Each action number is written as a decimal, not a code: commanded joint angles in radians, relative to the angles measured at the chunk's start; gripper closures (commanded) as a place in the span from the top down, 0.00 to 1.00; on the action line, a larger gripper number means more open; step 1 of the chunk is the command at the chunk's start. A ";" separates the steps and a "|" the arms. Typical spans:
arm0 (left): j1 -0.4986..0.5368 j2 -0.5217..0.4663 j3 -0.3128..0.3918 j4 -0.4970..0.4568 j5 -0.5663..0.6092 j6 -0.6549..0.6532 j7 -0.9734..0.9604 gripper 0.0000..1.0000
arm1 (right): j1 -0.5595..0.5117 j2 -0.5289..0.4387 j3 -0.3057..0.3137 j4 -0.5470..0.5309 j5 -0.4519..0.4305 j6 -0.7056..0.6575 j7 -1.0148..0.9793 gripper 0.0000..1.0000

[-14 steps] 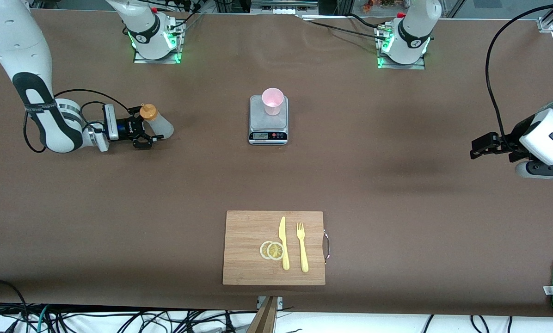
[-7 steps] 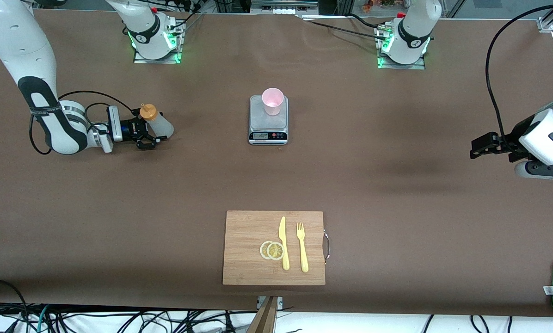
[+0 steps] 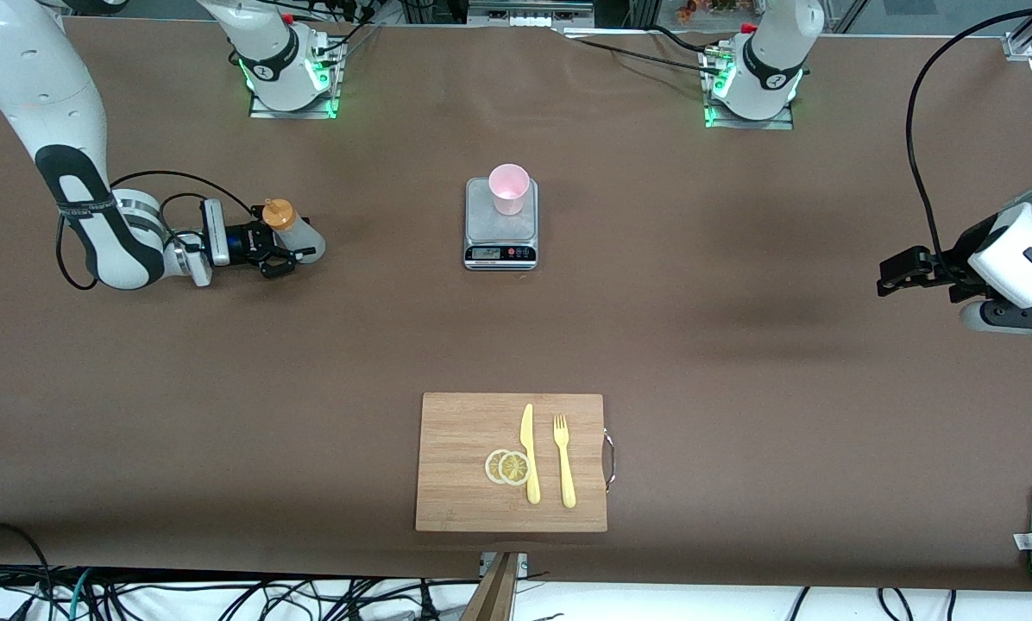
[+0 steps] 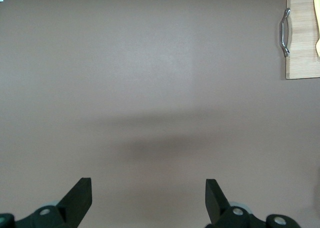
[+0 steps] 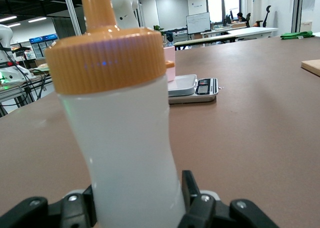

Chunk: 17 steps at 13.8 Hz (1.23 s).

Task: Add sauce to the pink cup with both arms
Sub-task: 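Grasp the white sauce bottle with the right gripper and lift it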

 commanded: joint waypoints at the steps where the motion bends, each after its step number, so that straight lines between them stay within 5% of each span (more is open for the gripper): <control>1: 0.002 0.006 0.000 0.022 0.005 -0.021 0.020 1.00 | 0.002 0.005 0.001 0.007 0.021 -0.011 -0.041 0.49; 13: 0.002 0.006 0.000 0.022 0.004 -0.021 0.020 1.00 | 0.114 -0.191 -0.004 0.136 -0.108 0.005 0.476 0.50; 17: 0.002 0.006 -0.001 0.022 0.004 -0.021 0.020 1.00 | 0.207 -0.263 -0.005 0.197 -0.239 0.057 0.756 0.50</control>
